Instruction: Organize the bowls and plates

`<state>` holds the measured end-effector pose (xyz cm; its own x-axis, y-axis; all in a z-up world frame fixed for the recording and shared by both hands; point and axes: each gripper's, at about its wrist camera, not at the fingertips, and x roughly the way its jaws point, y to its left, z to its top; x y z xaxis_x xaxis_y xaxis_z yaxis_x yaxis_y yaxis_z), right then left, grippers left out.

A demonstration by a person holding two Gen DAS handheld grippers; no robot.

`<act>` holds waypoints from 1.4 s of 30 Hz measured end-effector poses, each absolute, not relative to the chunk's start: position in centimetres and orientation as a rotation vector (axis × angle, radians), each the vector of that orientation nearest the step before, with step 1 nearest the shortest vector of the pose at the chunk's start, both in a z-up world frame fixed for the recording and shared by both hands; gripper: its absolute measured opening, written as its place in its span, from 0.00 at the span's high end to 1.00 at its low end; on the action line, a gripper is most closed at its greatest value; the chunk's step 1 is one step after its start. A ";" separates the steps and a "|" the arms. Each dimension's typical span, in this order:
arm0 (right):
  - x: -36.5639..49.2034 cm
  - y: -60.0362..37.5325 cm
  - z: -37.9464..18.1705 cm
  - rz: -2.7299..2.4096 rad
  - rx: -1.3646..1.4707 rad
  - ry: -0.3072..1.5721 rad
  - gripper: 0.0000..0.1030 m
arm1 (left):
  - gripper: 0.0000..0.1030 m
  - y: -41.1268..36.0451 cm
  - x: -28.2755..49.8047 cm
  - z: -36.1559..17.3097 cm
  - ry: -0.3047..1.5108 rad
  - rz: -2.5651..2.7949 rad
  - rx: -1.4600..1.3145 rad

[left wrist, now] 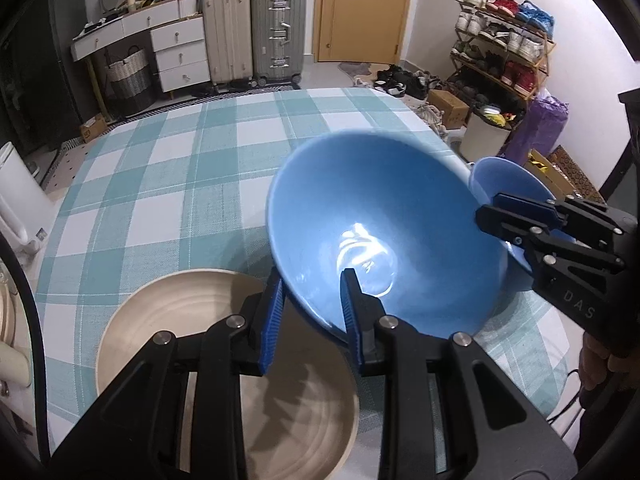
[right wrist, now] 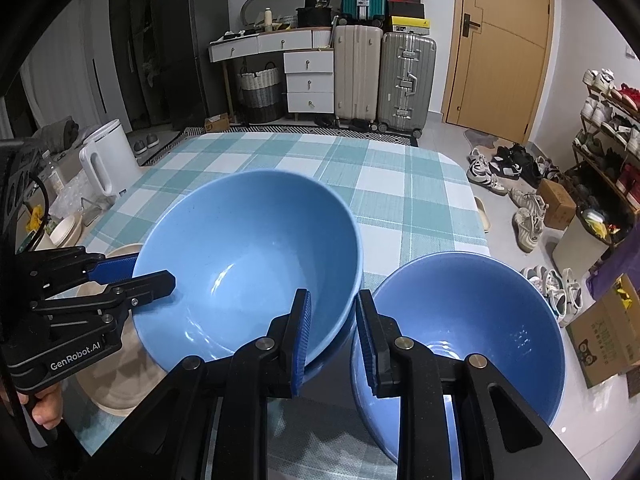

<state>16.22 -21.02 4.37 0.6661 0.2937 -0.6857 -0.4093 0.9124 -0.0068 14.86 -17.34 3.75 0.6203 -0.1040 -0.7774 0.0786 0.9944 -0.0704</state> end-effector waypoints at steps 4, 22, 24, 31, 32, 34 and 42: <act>15.7 -20.5 4.3 0.437 -0.163 0.730 0.77 | 0.76 -17.4 14.9 3.9 0.895 -0.093 -0.034; 13.7 -23.1 6.1 0.359 -0.019 0.689 0.15 | 0.22 -16.9 13.0 5.5 0.865 -0.129 -0.136; 13.4 -24.1 6.4 0.332 0.012 0.690 0.12 | 0.21 -17.5 12.8 5.8 0.867 -0.132 -0.141; 11.3 -28.2 7.9 0.224 0.118 0.658 0.01 | 0.01 -19.8 11.5 6.2 0.840 -0.129 -0.151; 10.9 -28.8 7.9 0.222 0.127 0.651 0.01 | 0.01 -20.2 11.4 6.1 0.845 -0.129 -0.147; 10.3 -29.6 7.9 0.214 0.134 0.644 0.01 | 0.01 -21.0 11.2 6.1 0.853 -0.131 -0.145; 8.8 -32.5 9.6 0.183 0.113 0.604 0.01 | 0.01 -23.7 10.4 6.1 0.858 -0.155 -0.191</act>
